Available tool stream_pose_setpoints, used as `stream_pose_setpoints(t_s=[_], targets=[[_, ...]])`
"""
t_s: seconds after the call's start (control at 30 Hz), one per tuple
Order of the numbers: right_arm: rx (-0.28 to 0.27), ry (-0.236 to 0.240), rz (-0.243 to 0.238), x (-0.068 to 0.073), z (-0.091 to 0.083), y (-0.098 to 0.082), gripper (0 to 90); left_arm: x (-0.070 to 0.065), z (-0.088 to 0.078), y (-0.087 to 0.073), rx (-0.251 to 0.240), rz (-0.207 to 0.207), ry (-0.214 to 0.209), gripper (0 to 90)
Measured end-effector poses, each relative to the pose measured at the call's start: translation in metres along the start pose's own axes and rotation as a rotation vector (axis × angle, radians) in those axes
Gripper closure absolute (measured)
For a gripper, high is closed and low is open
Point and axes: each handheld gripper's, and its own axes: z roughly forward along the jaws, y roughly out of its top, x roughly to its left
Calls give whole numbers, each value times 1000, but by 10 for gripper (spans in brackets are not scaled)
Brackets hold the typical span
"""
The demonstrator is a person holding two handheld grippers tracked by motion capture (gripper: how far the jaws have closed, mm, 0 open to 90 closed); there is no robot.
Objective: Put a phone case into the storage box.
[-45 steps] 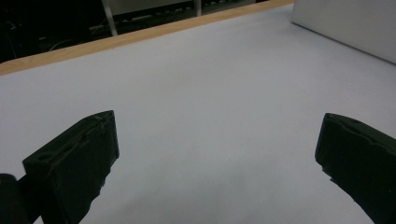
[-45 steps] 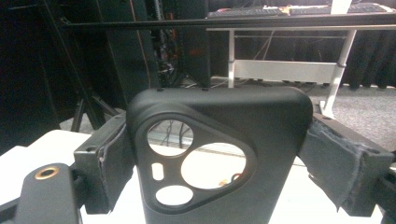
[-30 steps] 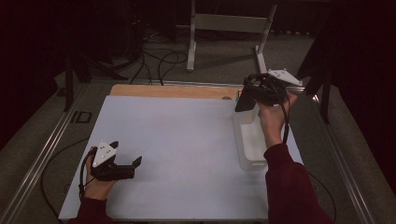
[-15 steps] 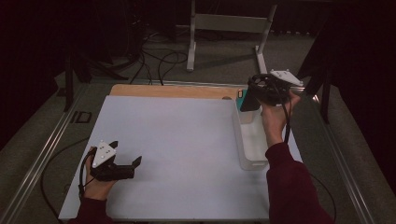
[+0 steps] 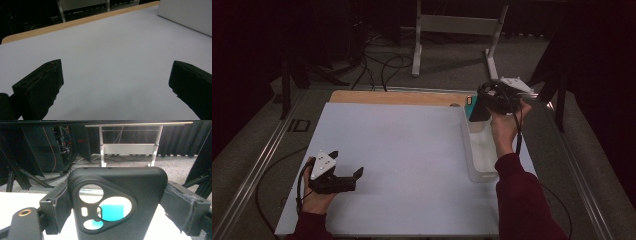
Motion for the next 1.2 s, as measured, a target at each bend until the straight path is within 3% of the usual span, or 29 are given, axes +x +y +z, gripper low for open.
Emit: stream_pose_setpoints(t_s=[0.67,0.9,1.2], targets=[[70,-18,-3,4,22,-22,144,1,-1,0,-6,-4,0,0],[110,-27,-17,6,33,-34,140,3,-5,2,-36,-19,16,0],[161,-68,-32,11,50,-46,136,3,-4,2,-34,-20,8,0]])
